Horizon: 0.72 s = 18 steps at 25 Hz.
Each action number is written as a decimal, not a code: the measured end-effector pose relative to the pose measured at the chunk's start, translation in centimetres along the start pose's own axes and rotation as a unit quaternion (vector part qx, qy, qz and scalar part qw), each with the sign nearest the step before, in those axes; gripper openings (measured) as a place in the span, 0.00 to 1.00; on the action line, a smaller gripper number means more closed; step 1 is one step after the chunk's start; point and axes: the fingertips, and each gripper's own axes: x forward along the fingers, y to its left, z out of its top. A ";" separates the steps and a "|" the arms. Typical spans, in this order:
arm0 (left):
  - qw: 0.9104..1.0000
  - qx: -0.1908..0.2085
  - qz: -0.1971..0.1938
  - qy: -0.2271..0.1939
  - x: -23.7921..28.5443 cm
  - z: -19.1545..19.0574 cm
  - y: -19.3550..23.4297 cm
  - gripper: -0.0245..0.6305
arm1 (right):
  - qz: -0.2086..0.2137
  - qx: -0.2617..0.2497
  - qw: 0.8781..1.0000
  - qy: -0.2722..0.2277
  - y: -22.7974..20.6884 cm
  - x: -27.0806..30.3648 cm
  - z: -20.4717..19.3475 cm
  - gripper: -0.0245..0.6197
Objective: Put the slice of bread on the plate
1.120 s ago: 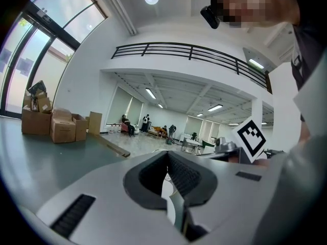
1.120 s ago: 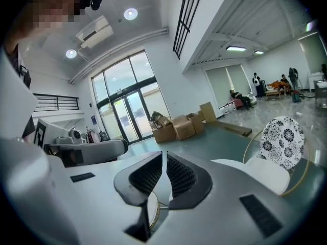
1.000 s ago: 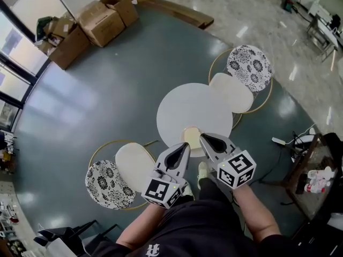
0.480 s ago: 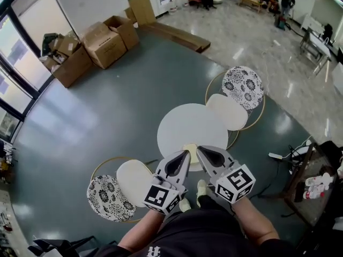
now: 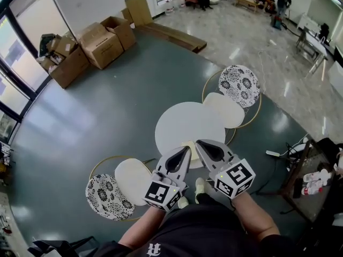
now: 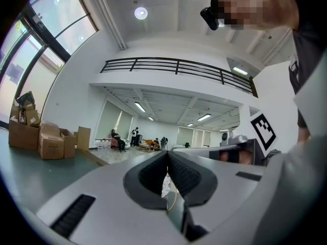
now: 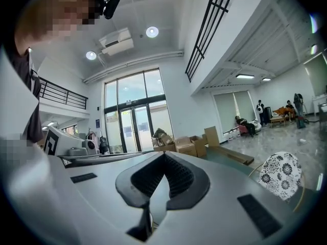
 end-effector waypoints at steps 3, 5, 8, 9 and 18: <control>1.000 0.001 0.000 -0.001 -0.1 0.1 0.0 0.05 | -0.001 -0.007 1.000 0.000 0.1 0.1 0.1 0.05; 1.000 0.003 0.001 -0.003 -0.1 0.2 0.1 0.05 | -0.001 -0.010 1.000 -0.001 0.1 0.1 0.1 0.05; 1.000 0.006 0.001 -0.004 0.0 0.2 0.1 0.05 | -0.003 -0.010 1.000 0.001 0.0 0.2 0.1 0.05; 1.000 0.006 0.000 -0.004 -0.1 0.3 0.1 0.05 | -0.003 -0.009 1.000 0.001 0.0 0.2 0.2 0.05; 1.000 0.010 0.000 -0.008 -0.3 0.9 0.2 0.05 | -0.003 -0.014 1.000 -0.004 0.4 0.4 0.6 0.05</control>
